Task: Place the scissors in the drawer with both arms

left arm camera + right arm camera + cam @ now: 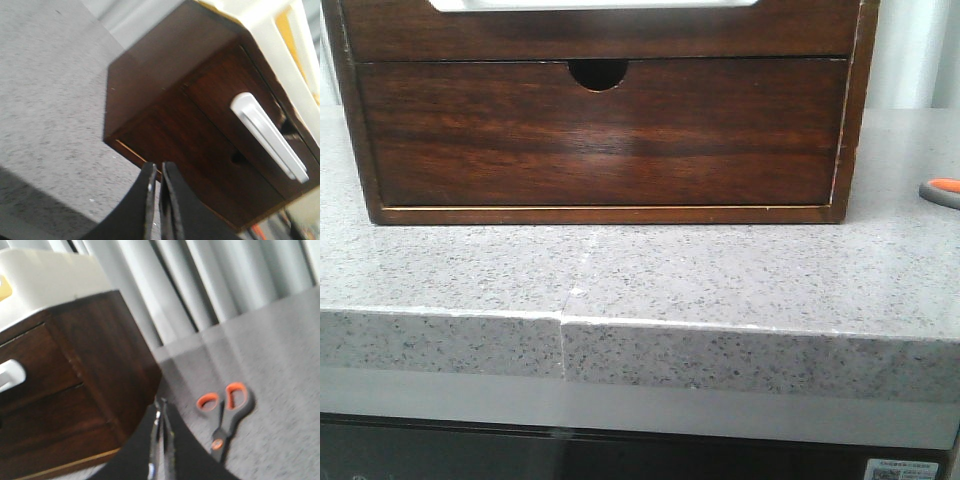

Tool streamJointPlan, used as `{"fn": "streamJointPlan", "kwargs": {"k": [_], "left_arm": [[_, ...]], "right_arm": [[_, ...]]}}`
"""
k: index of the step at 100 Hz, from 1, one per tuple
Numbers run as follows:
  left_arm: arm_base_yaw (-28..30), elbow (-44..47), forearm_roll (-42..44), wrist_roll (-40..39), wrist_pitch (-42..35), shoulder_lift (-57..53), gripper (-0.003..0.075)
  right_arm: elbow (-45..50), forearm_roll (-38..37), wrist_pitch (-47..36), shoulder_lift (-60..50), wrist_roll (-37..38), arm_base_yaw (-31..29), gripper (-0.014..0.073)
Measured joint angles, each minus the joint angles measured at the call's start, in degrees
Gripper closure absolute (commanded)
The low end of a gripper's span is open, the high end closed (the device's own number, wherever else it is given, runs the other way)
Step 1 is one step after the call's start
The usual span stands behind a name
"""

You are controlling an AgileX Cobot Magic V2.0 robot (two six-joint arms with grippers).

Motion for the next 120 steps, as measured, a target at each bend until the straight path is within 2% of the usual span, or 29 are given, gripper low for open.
{"fn": "streamJointPlan", "kwargs": {"k": [17,22,27,32,41,47,53,62,75,86,102,111,120], "left_arm": [[0.0,-11.5,8.8,1.3,7.1,10.6,0.0734],[0.0,-15.2,10.8,2.5,9.4,15.0,0.0706],[0.0,-18.8,12.0,3.8,11.6,19.7,0.0639],[0.0,-22.3,12.6,4.7,13.6,24.2,0.0563],[0.0,-27.9,12.8,6.9,17.6,32.2,0.0452],[0.0,-30.7,11.9,9.7,20.2,36.6,0.0434],[0.0,-33.0,9.9,12.6,21.9,41.1,0.0435],[0.0,-34.6,3.4,15.8,23.0,46.5,0.0435],[-1.2,-34.8,-11.6,23.4,23.4,52.2,0.0435],[-4.0,-34.9,-23.8,29.9,22.4,55.4,0.0435],[-9.2,-34.9,-33.4,32.6,18.2,58.1,0.0435],[-11.7,-34.9,-39.9,34.7,16.4,59.6,0.0435],[-13.4,-34.9,-50.3,39.0,15.7,61.2,0.0435]], "right_arm": [[-7.0,-0.4,14.4,0.4,-0.4,0.0,0.0638],[-9.0,-1.6,17.6,1.4,-0.6,0.0,0.0635],[-10.7,-3.0,20.1,2.6,-0.7,0.0,0.0613],[-12.5,-3.9,22.2,3.9,-0.8,0.0,0.0564],[-15.6,-4.4,25.3,6.2,-0.8,0.0,0.0421],[-17.6,-4.7,27.3,8.0,-0.8,0.0,0.0314],[-19.6,-4.8,29.2,9.8,-0.8,0.0,0.0265],[-23.0,-5.3,32.6,13.6,0.2,0.0,0.0263],[-27.5,-6.7,36.4,19.2,1.2,0.0,0.0263],[-30.2,-10.0,38.3,22.4,4.0,0.0,0.0263],[-33.3,-18.1,41.9,26.0,11.1,0.0,0.0262],[-34.0,-19.3,42.2,26.7,13.3,0.0,0.0262],[-34.3,-19.5,42.3,26.7,13.9,0.0,0.0262]]}}
